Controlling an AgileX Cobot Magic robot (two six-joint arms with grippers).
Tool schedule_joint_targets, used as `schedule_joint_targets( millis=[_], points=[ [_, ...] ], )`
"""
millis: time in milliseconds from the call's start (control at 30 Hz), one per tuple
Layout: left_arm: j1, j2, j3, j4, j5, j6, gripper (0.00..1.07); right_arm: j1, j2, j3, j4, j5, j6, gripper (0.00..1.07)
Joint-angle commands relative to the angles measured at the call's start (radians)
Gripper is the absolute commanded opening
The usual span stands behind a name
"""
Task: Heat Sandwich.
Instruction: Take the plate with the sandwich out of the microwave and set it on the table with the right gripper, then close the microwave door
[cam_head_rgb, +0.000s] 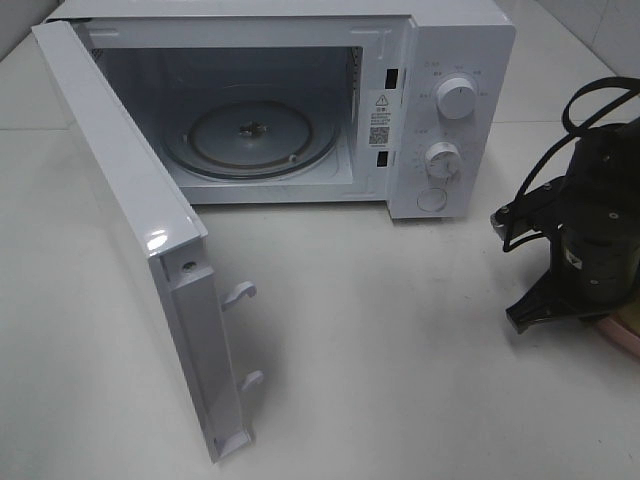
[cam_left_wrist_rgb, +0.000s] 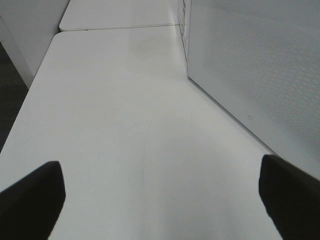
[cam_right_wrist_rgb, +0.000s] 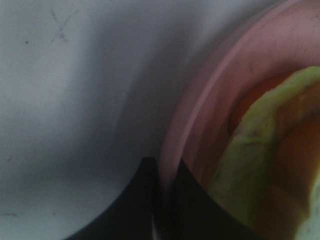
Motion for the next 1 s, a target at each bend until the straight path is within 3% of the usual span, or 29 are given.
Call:
schedule_joint_targets(
  millis=[33,200,267,467,1000],
  points=[
    [0.0,-0.028,0.005,-0.004,-0.008,-0.005,1.03,-0.007,0.004,-0.004,-0.017,0.024,0.005,0.08],
    [0.0,-0.028,0.005,-0.004,-0.008,-0.005,1.03,-0.007,0.002,-0.004,-0.008,0.026,0.004,0.18],
    [0.0,-0.028,0.005,-0.004,-0.008,-0.005,1.03,-0.007,-0.01,-0.004,0.001,0.029,0.0,0.3],
    [0.0,-0.028,0.005,-0.004,-0.008,-0.005,1.03,-0.007,-0.075,-0.004,0.049,0.03,-0.083,0.52],
    [0.0,-0.028,0.005,-0.004,-0.008,-0.005,1.03,-0.007,-0.366,-0.004,0.369,0.155,-0.412,0.74]
  ],
)
